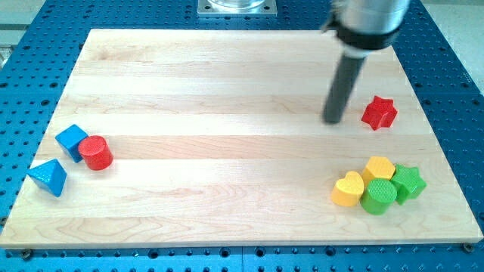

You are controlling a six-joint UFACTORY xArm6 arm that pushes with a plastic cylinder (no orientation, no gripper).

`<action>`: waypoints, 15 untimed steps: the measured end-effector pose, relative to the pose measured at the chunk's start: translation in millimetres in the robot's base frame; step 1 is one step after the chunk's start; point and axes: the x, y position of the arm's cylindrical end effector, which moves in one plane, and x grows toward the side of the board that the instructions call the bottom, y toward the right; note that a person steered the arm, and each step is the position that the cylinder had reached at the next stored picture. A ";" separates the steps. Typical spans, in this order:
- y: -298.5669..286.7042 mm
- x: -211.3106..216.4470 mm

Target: Slide the red circle horizontally to the red star

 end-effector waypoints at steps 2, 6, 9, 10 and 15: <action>-279.4 79.2; -265.8 -14.2; -352.0 -33.6; -386.9 -62.1; -142.8 -86.4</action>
